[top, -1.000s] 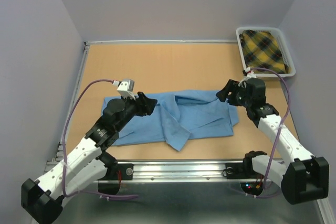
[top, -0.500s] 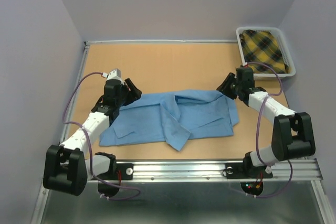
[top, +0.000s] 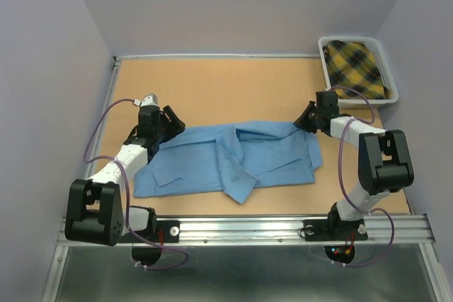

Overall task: Fold and stack the long sleeve shirts
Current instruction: Fold the shirt

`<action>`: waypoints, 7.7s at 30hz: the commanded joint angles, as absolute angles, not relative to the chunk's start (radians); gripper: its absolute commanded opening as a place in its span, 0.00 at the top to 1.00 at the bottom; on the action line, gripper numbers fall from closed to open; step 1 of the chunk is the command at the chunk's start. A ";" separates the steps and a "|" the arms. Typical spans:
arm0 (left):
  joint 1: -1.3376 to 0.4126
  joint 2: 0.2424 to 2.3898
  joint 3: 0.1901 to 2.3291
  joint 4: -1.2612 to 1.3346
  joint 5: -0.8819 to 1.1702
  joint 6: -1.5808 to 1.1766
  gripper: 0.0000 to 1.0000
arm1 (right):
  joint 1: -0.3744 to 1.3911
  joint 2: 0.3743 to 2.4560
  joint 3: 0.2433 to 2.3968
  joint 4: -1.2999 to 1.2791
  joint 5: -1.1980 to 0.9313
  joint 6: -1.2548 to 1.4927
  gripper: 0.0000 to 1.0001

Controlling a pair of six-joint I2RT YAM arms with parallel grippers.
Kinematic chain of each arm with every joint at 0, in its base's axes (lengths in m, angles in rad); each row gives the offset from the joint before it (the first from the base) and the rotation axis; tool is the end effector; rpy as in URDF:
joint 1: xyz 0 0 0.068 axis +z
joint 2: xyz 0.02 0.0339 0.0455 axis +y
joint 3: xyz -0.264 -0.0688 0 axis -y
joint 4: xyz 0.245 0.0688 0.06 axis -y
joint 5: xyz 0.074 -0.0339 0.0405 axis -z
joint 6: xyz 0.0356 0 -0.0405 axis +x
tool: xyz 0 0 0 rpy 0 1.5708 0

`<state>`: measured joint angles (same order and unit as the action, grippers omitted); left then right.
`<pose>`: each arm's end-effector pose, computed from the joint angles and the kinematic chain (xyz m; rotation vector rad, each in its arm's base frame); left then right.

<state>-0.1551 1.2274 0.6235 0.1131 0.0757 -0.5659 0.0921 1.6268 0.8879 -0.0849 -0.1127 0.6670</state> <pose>0.2598 -0.0434 0.2207 -0.3818 2.0666 -0.5187 0.3288 0.0344 0.1762 0.6412 2.3595 0.4830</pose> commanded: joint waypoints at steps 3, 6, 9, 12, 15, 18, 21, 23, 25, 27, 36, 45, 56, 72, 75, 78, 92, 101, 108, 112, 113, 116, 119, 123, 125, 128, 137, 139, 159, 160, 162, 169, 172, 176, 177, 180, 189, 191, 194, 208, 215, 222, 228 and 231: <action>-0.135 1.296 0.666 0.181 0.071 -0.561 0.31 | 0.061 1.703 0.956 0.029 -0.132 0.701 0.82; -0.106 1.356 0.670 0.213 0.072 -0.571 0.31 | 0.048 1.746 0.959 0.078 -0.143 0.715 0.85; -0.080 1.399 0.687 0.241 0.077 -0.569 0.32 | 0.029 1.791 0.962 0.101 -0.166 0.736 0.86; -0.061 1.474 0.732 0.245 0.092 -0.566 0.32 | 0.009 1.815 0.957 0.120 -0.169 0.752 0.86; -0.046 1.540 0.765 0.235 0.104 -0.568 0.32 | 0.005 1.830 0.945 0.130 -0.173 0.761 0.86; -0.028 1.569 0.776 0.226 0.098 -0.569 0.33 | -0.028 1.821 0.925 0.133 -0.164 0.746 0.86; -0.021 1.554 0.775 0.206 0.087 -0.569 0.33 | -0.029 1.781 0.914 0.132 -0.161 0.717 0.85; -0.021 1.514 0.770 0.193 0.095 -0.572 0.31 | -0.031 1.757 0.917 0.130 -0.182 0.687 0.83; -0.028 1.455 0.769 0.157 0.127 -0.572 0.29 | -0.028 1.707 0.923 0.127 -0.212 0.661 0.78; -0.058 1.399 0.762 0.108 0.140 -0.583 0.27 | -0.028 1.642 0.922 0.123 -0.225 0.641 0.75; -0.401 1.053 0.680 -0.060 0.117 -0.779 0.15 | -0.026 1.338 0.870 0.014 -0.290 0.566 0.34; -0.738 1.133 0.744 -0.137 0.023 -0.906 0.13 | -0.026 1.122 0.795 -0.087 -0.348 0.512 0.24; -0.856 1.428 0.916 -0.137 -0.071 -0.904 0.23 | -0.026 1.025 0.732 -0.130 -0.385 0.505 0.23; -0.879 1.407 0.945 -0.356 -0.210 -0.740 1.00 | -0.026 1.014 0.724 -0.130 -0.379 0.494 0.23; -0.879 1.411 1.066 -0.413 -0.288 -0.550 1.00 | -0.028 1.011 0.724 -0.130 -0.380 0.495 0.23; -0.879 1.448 1.224 -0.443 -0.534 -0.197 1.00 | -0.028 1.003 0.724 -0.130 -0.379 0.497 0.23; -0.834 1.520 1.252 0.431 -0.792 1.008 1.00 | -0.026 0.982 0.721 -0.136 -0.382 0.509 0.23; -0.882 1.137 0.805 0.440 -0.770 0.922 1.00 | -0.026 0.986 0.719 -0.138 -0.390 0.500 0.23; -0.995 0.888 0.639 0.108 -0.691 0.663 1.00 | -0.026 1.012 0.706 -0.137 -0.408 0.497 0.24; -1.011 0.793 0.583 0.049 -0.577 0.593 0.73 | -0.028 1.029 0.700 -0.138 -0.420 0.500 0.24; -1.011 0.790 0.598 0.025 -0.568 0.557 0.73 | -0.026 1.032 0.699 -0.138 -0.425 0.502 0.24; -1.012 0.769 0.624 -0.055 -0.560 0.433 0.67 | -0.026 1.034 0.695 -0.138 -0.417 0.508 0.24; -1.014 0.723 0.666 -0.146 -0.517 0.277 0.50 | -0.026 1.058 0.704 -0.140 -0.407 0.514 0.24; -1.017 0.643 0.676 -0.097 -0.575 0.161 0.29 | -0.026 1.115 0.724 -0.138 -0.408 0.506 0.24; -1.017 0.637 0.709 -0.092 -0.684 0.033 0.17 | -0.022 1.134 0.732 -0.138 -0.405 0.505 0.24; -0.999 0.713 0.790 -0.173 -0.811 -0.262 0.13 | -0.002 1.169 0.752 -0.137 -0.374 0.502 0.24; -0.693 0.971 0.839 -0.261 -0.494 -0.624 0.09 | 0.112 1.316 0.856 -0.103 -0.265 0.523 0.24; -0.588 0.962 0.799 -0.194 -0.378 -0.618 0.10 | 0.114 1.344 0.864 -0.087 -0.264 0.552 0.24; -0.390 0.464 0.428 -0.147 -0.104 -0.615 0.07 | 0.114 1.279 0.718 0.026 -0.305 0.551 0.25; -0.400 0.440 0.420 -0.131 -0.103 -0.618 0.08 | 0.112 1.275 0.716 0.026 -0.310 0.554 0.25; -0.436 0.417 0.397 -0.118 -0.092 -0.641 0.11 | 0.112 1.261 0.713 0.026 -0.310 0.558 0.25; -0.672 0.512 0.308 -0.095 -0.289 -0.794 0.17 | 0.113 1.224 0.712 0.026 -0.302 0.558 0.25; -0.796 0.535 0.285 -0.063 -0.396 -0.834 0.17 | 0.113 1.224 0.710 0.028 -0.307 0.554 0.25; -0.868 0.552 0.296 -0.057 -0.486 -0.848 0.17 | 0.114 1.221 0.703 0.031 -0.318 0.563 0.25; -0.868 0.564 0.304 -0.076 -0.503 -0.859 0.17 | 0.114 1.221 0.701 0.031 -0.319 0.564 0.25; -0.868 0.630 0.345 -0.153 -0.547 -0.926 0.19 | 0.114 1.220 0.703 0.034 -0.321 0.566 0.25; -0.871 0.804 0.410 -0.232 -0.584 -1.034 0.39 | 0.113 1.238 0.698 0.044 -0.310 0.577 0.25; -0.868 0.813 0.411 -0.206 -0.588 -1.031 0.41 | 0.114 1.255 0.681 0.052 -0.313 0.598 0.25; -0.868 0.825 0.407 -0.164 -0.578 -1.014 0.41 | 0.114 1.290 0.651 0.067 -0.292 0.647 0.26; -0.749 1.035 0.471 0.073 -0.427 -0.842 0.46 | 0.048 1.529 0.548 0.274 -0.193 0.808 0.28; -0.687 1.221 0.656 0.075 -0.327 -0.684 0.48 | -0.060 1.666 0.666 0.298 -0.184 0.793 0.28; -0.684 1.258 0.678 0.058 -0.270 -0.742 0.45 | -0.066 1.622 0.710 0.291 -0.235 0.767 0.28; -0.771 1.278 0.635 0.091 -0.253 -0.818 0.40 | -0.066 1.554 0.681 0.279 -0.264 0.744 0.28; -0.825 1.275 0.647 0.069 -0.301 -0.848 0.37 | -0.066 1.520 0.666 0.265 -0.279 0.732 0.28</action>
<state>-0.7692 1.2865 0.6453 0.0589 -0.2695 -0.7971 -0.0647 1.5837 0.6769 0.2707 -0.2581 0.7681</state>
